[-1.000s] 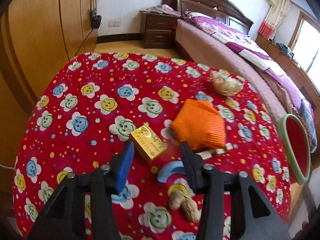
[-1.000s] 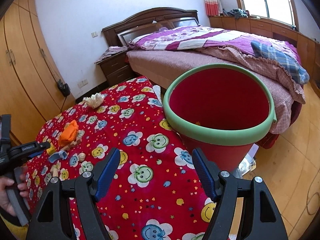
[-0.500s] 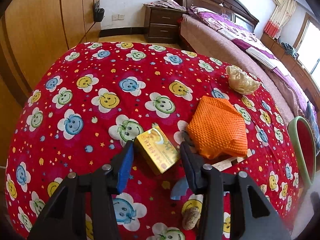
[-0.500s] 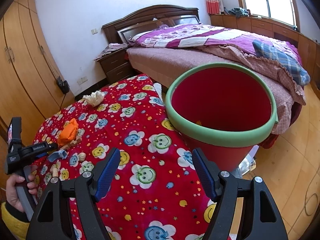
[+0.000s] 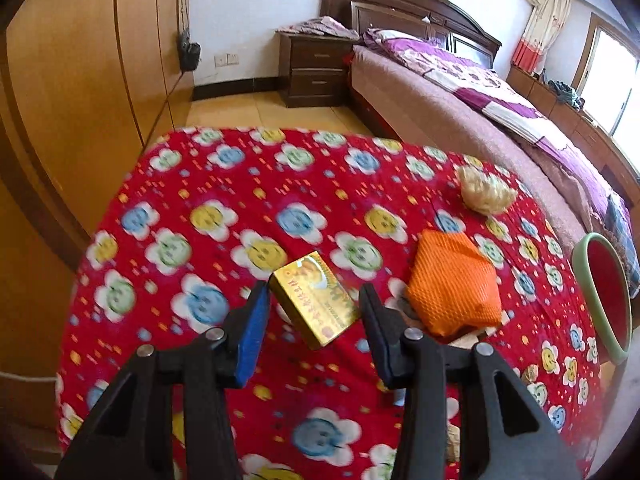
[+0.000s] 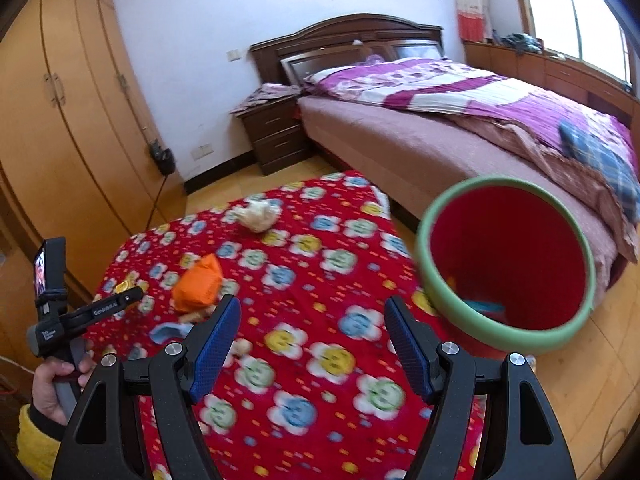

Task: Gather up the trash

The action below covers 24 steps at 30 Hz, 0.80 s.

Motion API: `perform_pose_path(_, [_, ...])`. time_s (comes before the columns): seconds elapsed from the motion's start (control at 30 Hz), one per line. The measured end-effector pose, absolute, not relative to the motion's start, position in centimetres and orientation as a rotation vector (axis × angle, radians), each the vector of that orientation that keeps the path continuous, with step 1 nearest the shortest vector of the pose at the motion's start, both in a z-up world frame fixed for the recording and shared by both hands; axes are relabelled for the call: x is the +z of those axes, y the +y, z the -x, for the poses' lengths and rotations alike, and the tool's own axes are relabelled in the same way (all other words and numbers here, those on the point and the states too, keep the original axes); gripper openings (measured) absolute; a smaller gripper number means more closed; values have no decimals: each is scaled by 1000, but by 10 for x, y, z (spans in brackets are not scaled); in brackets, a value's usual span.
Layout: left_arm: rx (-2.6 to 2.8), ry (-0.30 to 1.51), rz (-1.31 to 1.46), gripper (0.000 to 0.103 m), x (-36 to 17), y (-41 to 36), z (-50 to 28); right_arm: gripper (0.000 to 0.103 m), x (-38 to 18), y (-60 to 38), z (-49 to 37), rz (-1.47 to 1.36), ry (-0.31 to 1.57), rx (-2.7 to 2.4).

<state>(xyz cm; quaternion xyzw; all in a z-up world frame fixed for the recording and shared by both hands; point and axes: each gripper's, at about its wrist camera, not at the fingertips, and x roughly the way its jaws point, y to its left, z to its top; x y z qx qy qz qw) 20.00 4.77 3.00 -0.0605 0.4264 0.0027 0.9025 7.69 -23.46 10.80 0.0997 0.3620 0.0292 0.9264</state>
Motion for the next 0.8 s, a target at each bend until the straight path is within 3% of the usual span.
perform_pose_path(0.27, [-3, 883, 169, 47, 22, 72, -211, 75, 100, -184, -127, -166, 796, 121])
perform_pose_path(0.8, [0, 868, 199, 47, -5, 78, -215, 75, 29, -115, -192, -136, 926, 193])
